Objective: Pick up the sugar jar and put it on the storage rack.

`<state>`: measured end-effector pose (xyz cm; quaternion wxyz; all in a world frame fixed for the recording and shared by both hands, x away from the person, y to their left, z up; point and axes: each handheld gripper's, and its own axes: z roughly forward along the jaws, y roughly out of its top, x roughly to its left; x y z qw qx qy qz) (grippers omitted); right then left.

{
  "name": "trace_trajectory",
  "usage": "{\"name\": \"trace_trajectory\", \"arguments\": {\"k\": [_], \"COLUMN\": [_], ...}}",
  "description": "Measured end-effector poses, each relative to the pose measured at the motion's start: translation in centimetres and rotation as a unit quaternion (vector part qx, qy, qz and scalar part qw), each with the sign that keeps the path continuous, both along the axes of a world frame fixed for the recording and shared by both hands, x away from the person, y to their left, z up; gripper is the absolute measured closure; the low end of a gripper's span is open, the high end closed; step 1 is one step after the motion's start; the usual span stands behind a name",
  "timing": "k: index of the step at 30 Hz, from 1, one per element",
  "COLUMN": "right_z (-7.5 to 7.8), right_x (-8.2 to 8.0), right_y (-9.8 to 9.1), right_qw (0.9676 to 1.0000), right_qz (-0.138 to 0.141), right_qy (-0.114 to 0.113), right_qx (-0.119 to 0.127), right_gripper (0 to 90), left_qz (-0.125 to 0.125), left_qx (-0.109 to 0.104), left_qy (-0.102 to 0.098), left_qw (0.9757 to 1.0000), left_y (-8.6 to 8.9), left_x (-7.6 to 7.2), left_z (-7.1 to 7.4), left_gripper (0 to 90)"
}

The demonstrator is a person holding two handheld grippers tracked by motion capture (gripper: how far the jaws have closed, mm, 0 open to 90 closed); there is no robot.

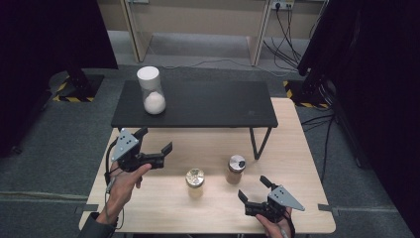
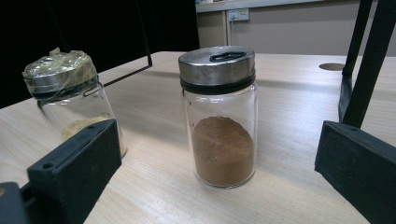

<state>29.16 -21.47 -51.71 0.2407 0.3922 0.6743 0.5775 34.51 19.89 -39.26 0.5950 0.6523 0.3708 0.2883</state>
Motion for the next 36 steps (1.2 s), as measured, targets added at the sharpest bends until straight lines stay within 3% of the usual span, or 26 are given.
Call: {"name": "trace_trajectory", "arguments": {"k": [9,30,36], "right_z": [0.0,0.0,0.0], "right_x": [0.0,0.0,0.0], "right_y": [0.0,0.0,0.0], "right_qw": [1.0000,1.0000,1.0000], "right_qz": [0.000,-0.001,0.000], "right_qy": [0.000,0.001,0.000], "right_qx": [0.000,0.001,0.000], "right_gripper": [0.6,0.7,0.6], "left_qz": [-0.007,-0.008,-0.011], "left_qx": [-0.002,0.003,-0.003], "left_qy": [0.003,0.010,0.012], "left_qw": [1.0000,0.9999,0.9999], "left_y": [0.0,0.6,0.6], "left_x": [-1.1,-2.6,-2.8], "left_z": [-2.6,-6.6,-7.7], "left_gripper": [0.3,0.3,0.3]}}
